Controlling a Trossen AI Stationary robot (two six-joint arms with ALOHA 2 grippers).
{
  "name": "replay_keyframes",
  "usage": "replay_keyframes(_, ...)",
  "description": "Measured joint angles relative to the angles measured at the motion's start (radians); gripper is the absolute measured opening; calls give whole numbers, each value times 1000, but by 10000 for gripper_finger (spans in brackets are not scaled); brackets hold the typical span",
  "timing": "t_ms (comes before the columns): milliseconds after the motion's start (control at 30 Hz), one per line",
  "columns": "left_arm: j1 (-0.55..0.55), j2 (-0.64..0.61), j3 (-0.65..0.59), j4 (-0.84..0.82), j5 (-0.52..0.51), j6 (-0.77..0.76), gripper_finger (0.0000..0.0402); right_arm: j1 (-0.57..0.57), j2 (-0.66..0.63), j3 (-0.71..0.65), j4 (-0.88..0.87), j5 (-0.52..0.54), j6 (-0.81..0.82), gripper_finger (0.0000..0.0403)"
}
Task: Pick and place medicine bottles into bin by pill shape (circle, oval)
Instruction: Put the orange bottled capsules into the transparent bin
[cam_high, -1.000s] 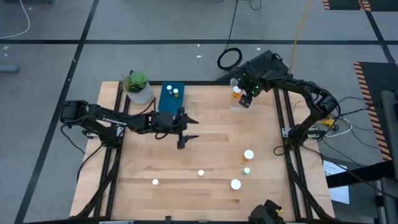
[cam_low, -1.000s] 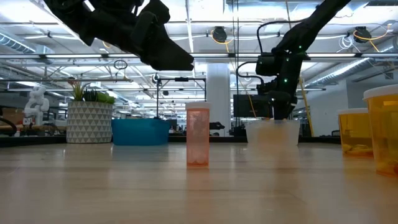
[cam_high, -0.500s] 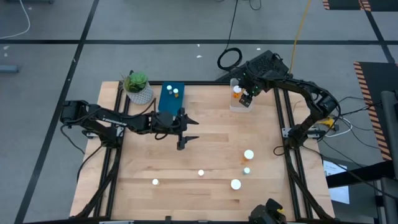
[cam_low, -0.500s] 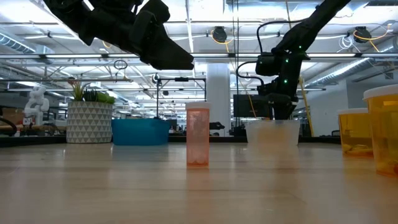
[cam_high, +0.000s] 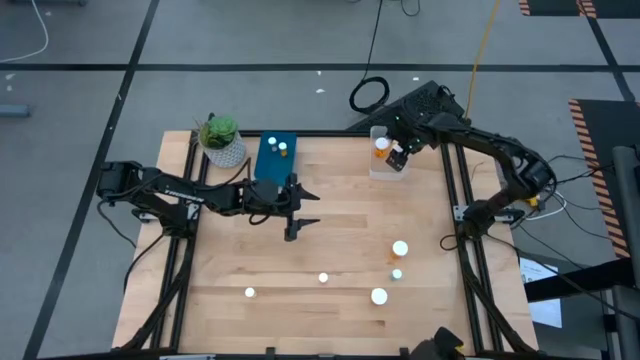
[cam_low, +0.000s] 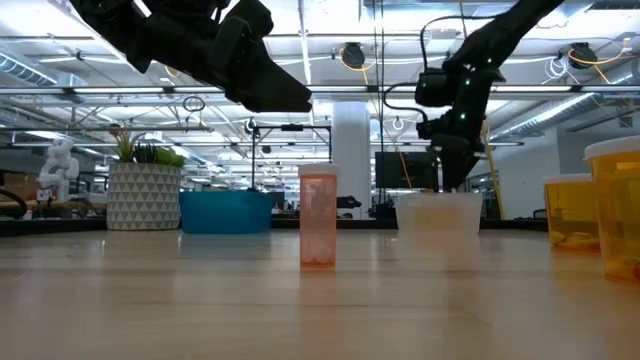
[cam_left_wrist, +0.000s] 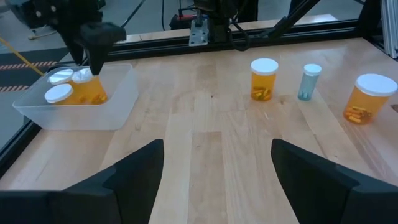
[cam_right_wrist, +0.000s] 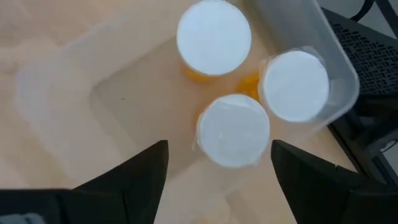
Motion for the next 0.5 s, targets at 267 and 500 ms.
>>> replay_keyframes(267, 0, 0, 0, 0, 0, -14, 298, 97, -185, 0, -101, -16, 141, 279)
replay_keyframes(500, 0, 0, 0, -1, 0, -14, 298, 406, -392, -48, -101, 7, 314, 279)
